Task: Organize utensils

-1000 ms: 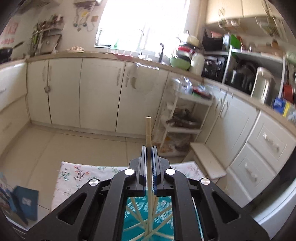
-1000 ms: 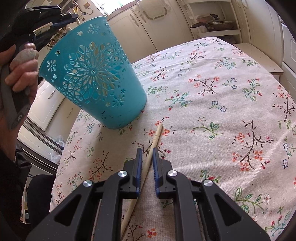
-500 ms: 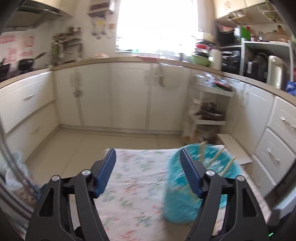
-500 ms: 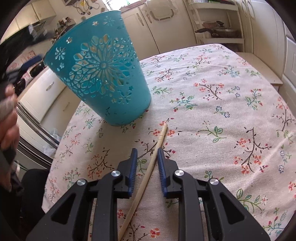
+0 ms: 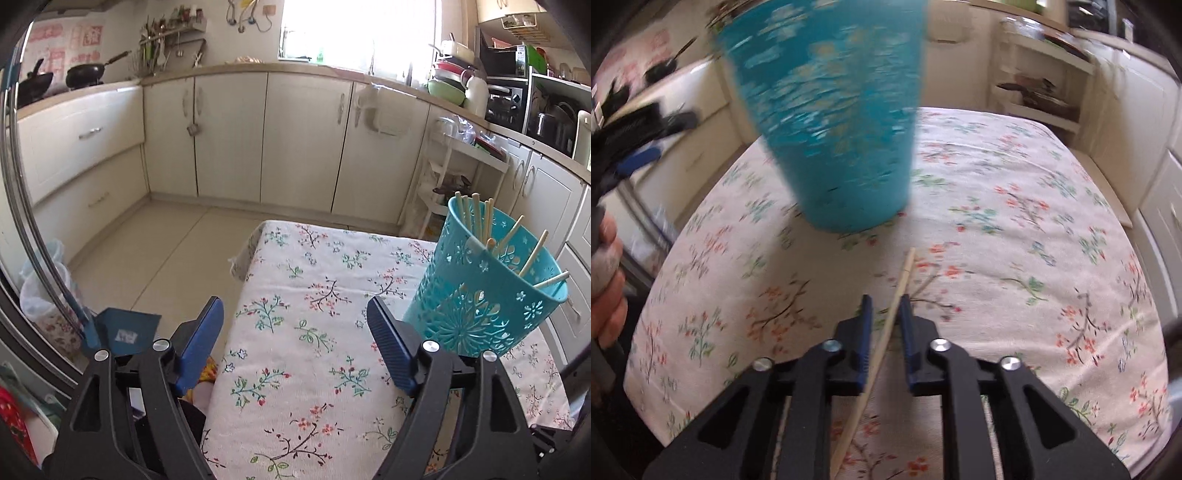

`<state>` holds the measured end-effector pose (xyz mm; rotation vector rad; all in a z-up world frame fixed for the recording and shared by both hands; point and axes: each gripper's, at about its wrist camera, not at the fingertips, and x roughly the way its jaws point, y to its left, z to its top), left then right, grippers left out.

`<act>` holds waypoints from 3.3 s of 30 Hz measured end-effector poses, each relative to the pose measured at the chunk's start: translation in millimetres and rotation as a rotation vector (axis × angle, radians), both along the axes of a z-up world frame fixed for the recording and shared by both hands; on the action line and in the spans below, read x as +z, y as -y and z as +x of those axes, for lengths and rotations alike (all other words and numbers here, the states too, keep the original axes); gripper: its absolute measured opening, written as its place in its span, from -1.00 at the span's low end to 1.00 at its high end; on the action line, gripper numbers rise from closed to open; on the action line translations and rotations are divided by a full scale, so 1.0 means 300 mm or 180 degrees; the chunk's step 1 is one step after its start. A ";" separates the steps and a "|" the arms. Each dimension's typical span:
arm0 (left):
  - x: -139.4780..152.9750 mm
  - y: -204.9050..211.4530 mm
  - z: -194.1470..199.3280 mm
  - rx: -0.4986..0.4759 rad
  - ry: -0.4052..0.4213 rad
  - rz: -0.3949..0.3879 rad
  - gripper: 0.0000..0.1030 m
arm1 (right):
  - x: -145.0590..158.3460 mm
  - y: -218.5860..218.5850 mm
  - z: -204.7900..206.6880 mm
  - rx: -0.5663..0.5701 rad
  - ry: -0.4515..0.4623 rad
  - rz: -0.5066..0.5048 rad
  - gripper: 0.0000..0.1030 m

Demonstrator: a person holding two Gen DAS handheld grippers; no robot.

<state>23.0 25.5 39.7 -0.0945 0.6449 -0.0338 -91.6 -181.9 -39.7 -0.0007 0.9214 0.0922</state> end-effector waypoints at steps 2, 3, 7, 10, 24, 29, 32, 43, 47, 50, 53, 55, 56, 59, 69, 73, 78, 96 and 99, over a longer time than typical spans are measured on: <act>-0.006 -0.004 0.001 -0.0025 -0.0036 -0.0055 0.52 | 0.005 -0.012 0.002 0.0029 -0.0045 -0.0067 -0.74; -0.006 -0.006 -0.001 -0.0035 -0.0046 -0.0080 0.52 | 0.006 -0.005 0.004 -0.0014 -0.0072 -0.0041 -0.73; -0.011 0.002 -0.003 -0.0077 -0.0044 -0.0071 0.56 | 0.000 0.006 0.004 -0.0121 -0.0092 0.0018 -0.73; -0.013 0.016 0.000 -0.0108 -0.0067 -0.0057 0.56 | -0.002 -0.010 0.001 -0.0087 -0.0106 -0.0024 -0.79; -0.053 0.023 0.020 -0.0070 -0.0230 -0.0018 0.56 | 0.223 0.104 -0.113 -0.0012 0.0072 0.1211 -0.89; -0.066 0.025 0.020 -0.0055 -0.0254 0.0022 0.56 | 0.389 0.116 -0.104 0.0050 0.0444 0.1528 -0.89; -0.073 0.022 0.024 -0.0032 -0.0278 0.0026 0.56 | 0.496 0.105 -0.073 0.0097 0.0746 0.1611 -0.89; -0.084 0.027 0.038 -0.0052 -0.0337 0.0022 0.57 | 0.697 0.011 0.224 -0.0250 0.1845 0.1131 -0.88; -0.084 0.025 0.044 -0.0062 -0.0367 -0.0003 0.58 | 0.631 -0.018 0.339 -0.0395 0.1835 0.0883 -0.88; -0.084 0.022 0.046 -0.0070 -0.0386 -0.0018 0.58 | 0.582 -0.027 0.384 -0.0425 0.1748 0.0734 -0.88; -0.082 0.018 0.050 -0.0075 -0.0410 -0.0047 0.58 | 0.553 -0.022 0.399 -0.0410 0.1641 0.0707 -0.88; -0.083 0.016 0.053 -0.0081 -0.0432 -0.0074 0.58 | 0.549 -0.024 0.395 -0.0395 0.1625 0.0664 -0.88; -0.083 0.017 0.053 -0.0084 -0.0441 -0.0084 0.58 | 0.548 -0.028 0.391 -0.0383 0.1618 0.0647 -0.88; -0.085 0.022 0.055 -0.0100 -0.0460 -0.0088 0.58 | 0.532 -0.031 0.392 -0.0362 0.1589 0.0584 -0.88; -0.092 0.028 0.058 -0.0099 -0.0492 -0.0066 0.58 | 0.477 -0.083 0.351 -0.0140 0.1463 0.0365 -0.88; -0.095 0.029 0.061 -0.0090 -0.0509 -0.0066 0.59 | 0.445 -0.085 0.304 -0.0085 0.1372 0.0391 -0.88; -0.097 0.025 0.061 -0.0076 -0.0515 -0.0072 0.63 | 0.415 -0.054 0.229 -0.0137 0.1276 0.0467 -0.86; -0.037 0.120 -0.012 -0.0256 -0.0333 0.0314 0.85 | 0.439 0.005 0.027 -0.0259 0.1070 0.0293 0.86; 0.006 0.131 -0.066 -0.0300 -0.0311 0.0343 0.85 | 0.427 0.000 0.006 -0.0175 0.0857 0.0333 0.86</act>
